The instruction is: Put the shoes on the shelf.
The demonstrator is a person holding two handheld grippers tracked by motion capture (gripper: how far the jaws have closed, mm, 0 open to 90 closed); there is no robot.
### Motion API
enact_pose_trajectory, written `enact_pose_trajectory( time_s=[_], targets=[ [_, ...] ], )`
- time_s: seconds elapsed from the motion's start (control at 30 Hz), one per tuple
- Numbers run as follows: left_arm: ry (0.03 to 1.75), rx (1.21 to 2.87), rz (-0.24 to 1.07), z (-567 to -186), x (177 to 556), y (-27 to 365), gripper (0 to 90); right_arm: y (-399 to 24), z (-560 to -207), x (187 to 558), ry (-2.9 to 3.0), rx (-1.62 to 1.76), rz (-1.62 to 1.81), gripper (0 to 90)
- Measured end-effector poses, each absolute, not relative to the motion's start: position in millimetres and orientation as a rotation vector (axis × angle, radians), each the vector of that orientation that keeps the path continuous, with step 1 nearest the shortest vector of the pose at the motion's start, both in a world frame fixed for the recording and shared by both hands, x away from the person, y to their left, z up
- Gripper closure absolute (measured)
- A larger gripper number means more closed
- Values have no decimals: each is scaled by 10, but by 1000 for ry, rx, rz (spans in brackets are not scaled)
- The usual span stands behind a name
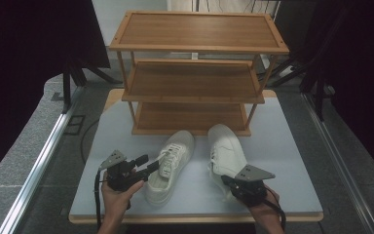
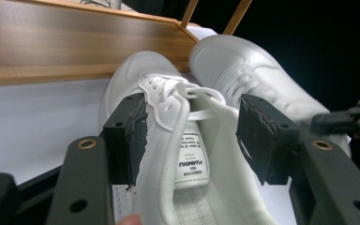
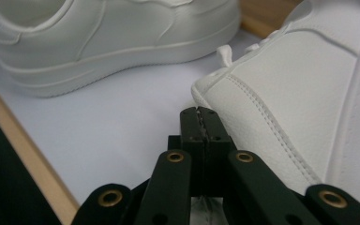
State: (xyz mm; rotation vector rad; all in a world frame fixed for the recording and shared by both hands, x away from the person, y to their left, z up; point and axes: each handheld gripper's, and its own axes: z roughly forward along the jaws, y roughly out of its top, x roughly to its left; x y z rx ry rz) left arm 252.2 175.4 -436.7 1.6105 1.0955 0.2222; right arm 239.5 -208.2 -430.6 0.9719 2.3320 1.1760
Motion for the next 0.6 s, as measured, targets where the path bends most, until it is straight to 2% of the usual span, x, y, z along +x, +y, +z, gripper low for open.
enact_pose_trajectory(
  time_s=[0.23, 0.37, 0.47, 0.6],
  targets=[
    [1122, 1597, 217, -4393, 2477, 1816, 428, -2492, -4211, 2505, 2202, 1098, 1222, 898],
    [1132, 1596, 217, -4406, 2462, 1826, 428, -2685, -4290, 2599, 2178, 1178, 1276, 898],
    [1141, 1599, 213, -4431, 2453, 1820, 428, -3039, -4339, 2680, 2108, 1313, 1305, 898],
    [1148, 1605, 200, -4462, 2460, 1804, 428, -3189, -4405, 2711, 2130, 1354, 1369, 897]
  ],
)
